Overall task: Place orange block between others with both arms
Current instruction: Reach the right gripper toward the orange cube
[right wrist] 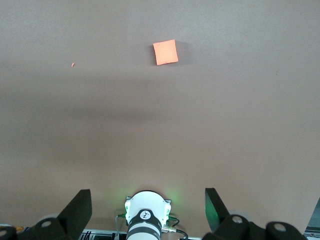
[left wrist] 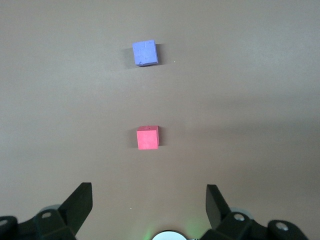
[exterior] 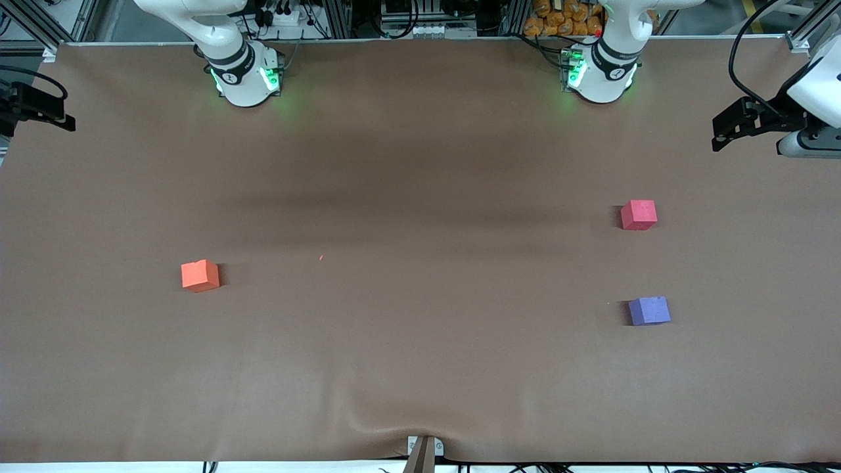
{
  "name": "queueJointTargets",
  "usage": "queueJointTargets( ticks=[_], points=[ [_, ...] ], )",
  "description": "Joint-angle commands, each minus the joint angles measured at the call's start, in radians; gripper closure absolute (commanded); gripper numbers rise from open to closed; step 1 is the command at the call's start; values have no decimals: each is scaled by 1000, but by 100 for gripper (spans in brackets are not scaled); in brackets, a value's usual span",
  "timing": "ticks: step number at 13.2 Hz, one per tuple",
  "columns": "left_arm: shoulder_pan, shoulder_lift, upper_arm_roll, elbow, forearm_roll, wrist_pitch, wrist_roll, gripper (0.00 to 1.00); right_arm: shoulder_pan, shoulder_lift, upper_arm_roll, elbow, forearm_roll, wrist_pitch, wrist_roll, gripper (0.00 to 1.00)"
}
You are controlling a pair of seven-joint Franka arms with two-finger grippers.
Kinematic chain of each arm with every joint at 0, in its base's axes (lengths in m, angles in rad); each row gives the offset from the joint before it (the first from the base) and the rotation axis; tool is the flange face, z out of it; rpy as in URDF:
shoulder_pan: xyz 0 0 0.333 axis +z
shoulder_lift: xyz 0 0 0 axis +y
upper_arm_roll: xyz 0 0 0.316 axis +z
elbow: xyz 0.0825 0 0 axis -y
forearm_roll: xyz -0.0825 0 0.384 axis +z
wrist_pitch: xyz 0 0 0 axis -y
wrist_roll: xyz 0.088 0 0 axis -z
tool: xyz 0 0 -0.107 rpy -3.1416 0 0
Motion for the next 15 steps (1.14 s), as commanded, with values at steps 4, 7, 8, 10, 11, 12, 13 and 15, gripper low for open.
queueJointTargets(
  ticks=[4,7,8,10,11,12,13,15],
  points=[
    [10,7,-3,32,3,-2,2,0,-6,-5,10,9,-21,-3,-10,0],
    [16,18,2,38,1,-2,8,0,-6,19,12,-23,-15,89,-7,0],
    [17,21,2,38,1,-1,2,0,-6,36,12,-42,-14,120,-7,0],
    [19,22,2,36,1,-1,2,0,-6,102,12,-57,-7,184,-7,0],
    [19,21,2,36,-1,-1,2,0,-6,144,12,-59,-7,222,-10,0],
    [16,21,2,38,1,-1,2,0,-7,183,13,-60,-4,256,-13,0],
    [16,18,2,36,1,-2,3,0,-7,218,13,-59,-3,288,-13,0],
    [14,15,-1,38,1,-1,5,0,1,295,13,-65,-1,342,-13,0]
  ],
)
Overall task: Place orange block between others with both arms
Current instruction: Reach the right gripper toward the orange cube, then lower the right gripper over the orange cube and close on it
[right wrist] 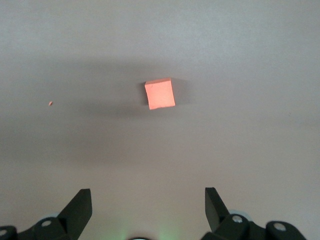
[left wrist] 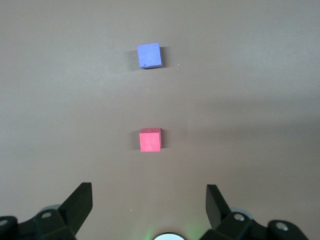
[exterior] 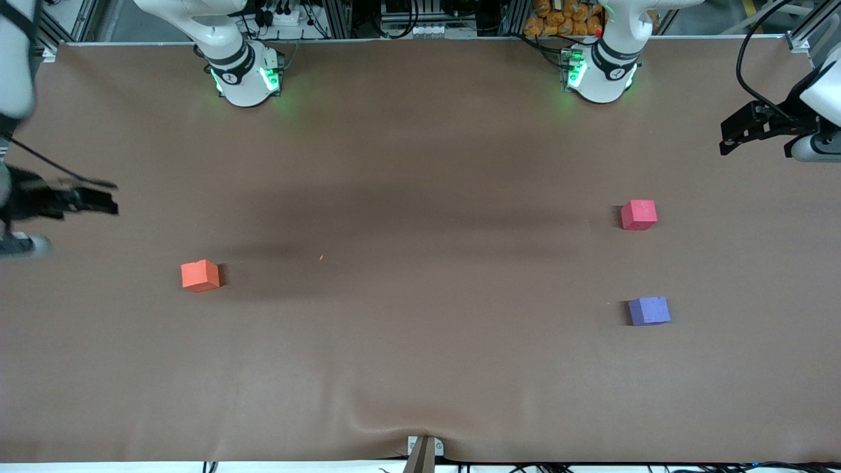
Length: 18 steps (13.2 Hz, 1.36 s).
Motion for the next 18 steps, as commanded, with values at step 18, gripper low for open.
queueJointTargets(
  ticks=[18],
  points=[
    [2,10,-11,11,-20,0,-1,0,-2,335,9,-238,-2,538,-166,0]
  ],
)
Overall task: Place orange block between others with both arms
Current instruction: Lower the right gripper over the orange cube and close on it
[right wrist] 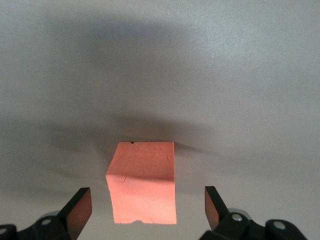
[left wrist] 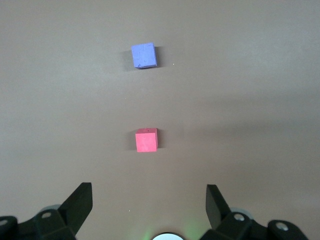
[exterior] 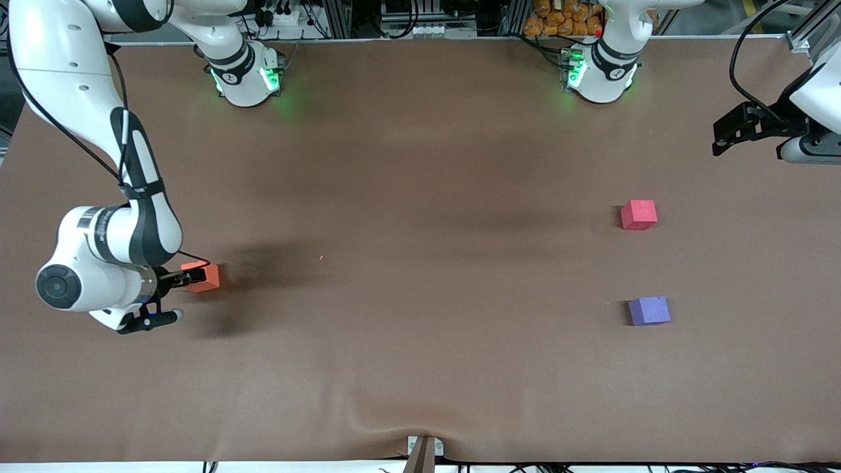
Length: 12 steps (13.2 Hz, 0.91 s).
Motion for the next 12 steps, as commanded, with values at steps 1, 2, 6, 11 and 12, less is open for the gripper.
queueJointTargets(
  ticks=[1,2,6,11,12],
  points=[
    [6,8,-2,9,-14,0,-3,0,-1,14,3,-1,-2,9,-42,0],
    [6,10,-1,7,-14,0,-3,0,-2,20,3,-1,-2,9,-50,0],
    [1,11,-2,6,-14,0,-3,0,-1,42,3,-3,-4,11,-51,0],
    [-3,16,-5,-8,-14,0,-1,0,2,53,3,-4,-2,8,-51,14],
    [-3,16,-5,-8,-14,-1,-3,0,2,53,3,-4,-2,5,-50,26]
  ],
)
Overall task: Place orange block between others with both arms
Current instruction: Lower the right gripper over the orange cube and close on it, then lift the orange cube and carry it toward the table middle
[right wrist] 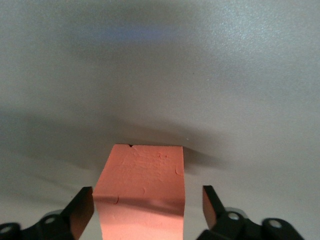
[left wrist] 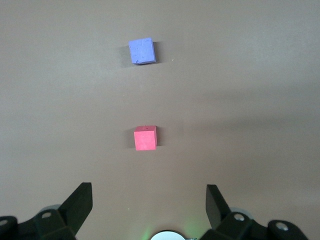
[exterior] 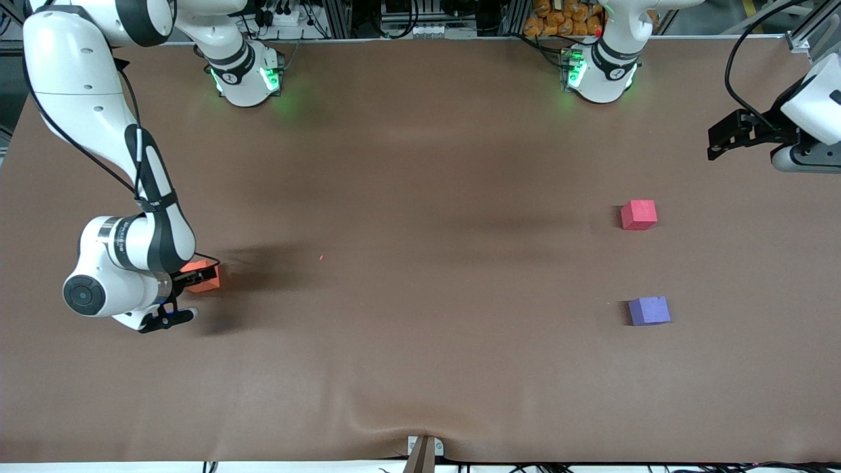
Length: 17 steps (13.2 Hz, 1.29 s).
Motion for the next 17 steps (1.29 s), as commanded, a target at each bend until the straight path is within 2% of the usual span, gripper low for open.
queueJointTargets(
  ticks=[1,2,4,6,8,12,15,17],
  points=[
    [-1,-6,-3,-1,-14,-3,-3,0,1,-3,2,-2,-2,-1,-14,40],
    [1,-9,-9,0,-14,-3,-4,0,1,-3,2,-2,-2,-2,-11,47],
    [4,-11,-12,0,-12,-1,-4,0,7,-7,3,7,-2,-2,-5,53],
    [5,-9,-12,-3,-11,-1,-6,0,44,-24,3,45,16,-5,14,54],
    [7,-8,-12,-3,-11,0,-6,0,103,-65,2,65,83,-22,70,54],
    [4,-9,-12,0,-12,-1,-8,0,269,-108,0,64,252,-25,295,54],
    [5,-11,-13,3,-12,-1,-8,0,439,-112,-3,65,295,-10,532,54],
    [2,-9,-13,10,-14,2,-8,0,525,-105,-4,65,347,-1,604,54]
  ],
)
